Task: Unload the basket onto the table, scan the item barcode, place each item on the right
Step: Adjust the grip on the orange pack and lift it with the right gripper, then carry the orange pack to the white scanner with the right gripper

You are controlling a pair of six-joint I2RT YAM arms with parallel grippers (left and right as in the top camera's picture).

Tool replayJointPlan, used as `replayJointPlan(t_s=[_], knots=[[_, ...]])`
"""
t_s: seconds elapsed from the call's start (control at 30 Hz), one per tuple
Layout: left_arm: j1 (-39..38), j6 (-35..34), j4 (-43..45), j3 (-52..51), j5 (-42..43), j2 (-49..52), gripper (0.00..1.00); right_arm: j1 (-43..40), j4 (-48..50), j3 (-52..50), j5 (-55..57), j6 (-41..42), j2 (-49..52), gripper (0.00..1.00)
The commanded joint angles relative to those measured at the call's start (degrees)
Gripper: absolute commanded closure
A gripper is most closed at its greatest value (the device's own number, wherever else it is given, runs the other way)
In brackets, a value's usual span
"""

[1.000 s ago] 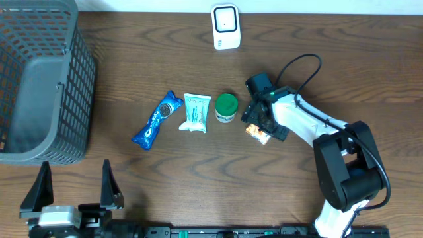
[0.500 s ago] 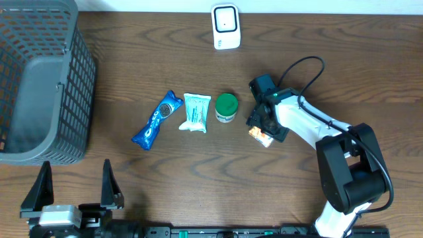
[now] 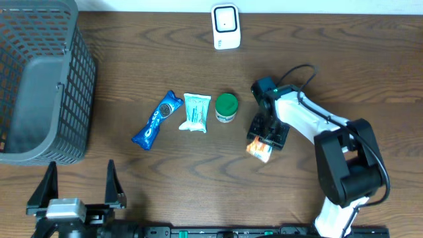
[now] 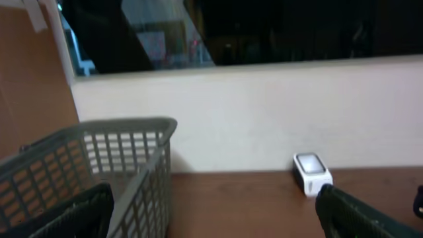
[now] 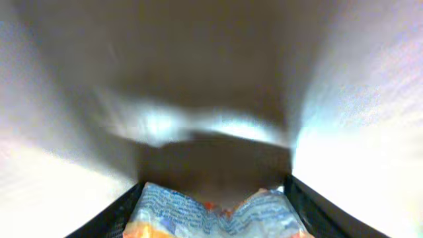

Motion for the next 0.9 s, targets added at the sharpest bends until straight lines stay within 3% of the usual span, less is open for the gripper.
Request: replayJointPlan(t_s=[0.0,0.33,0.5,0.57,0.87], knots=[[0.2,0.55,-2.08,-0.13,0.9,-0.39,0.02,-0.39,-5.38,0.39,-11.34,-11.28,9.49,0.39],[0.2,0.52,-8.9,-0.13,0.92,-0.39,0.02,-0.48,-22.75,16.61,-17.2,-22.32,9.49,0.35],[0.2,0.52,-9.33,-0.13,0.92,-0.39,0.02,-0.48,-26.69,21.57,-17.22,-23.41,9.49,0.36],[0.2,0.52,-10.34,-0.13,0.92,-0.39,0.02,-0.46,-27.8,23.15,-17.2,-24.0,9.46,0.41],[0.2,0.52,-10.86,-0.13,0.92,-0.39,0.02,-0.37,-29.46,23.56,-17.66,-24.22,9.38,0.43]])
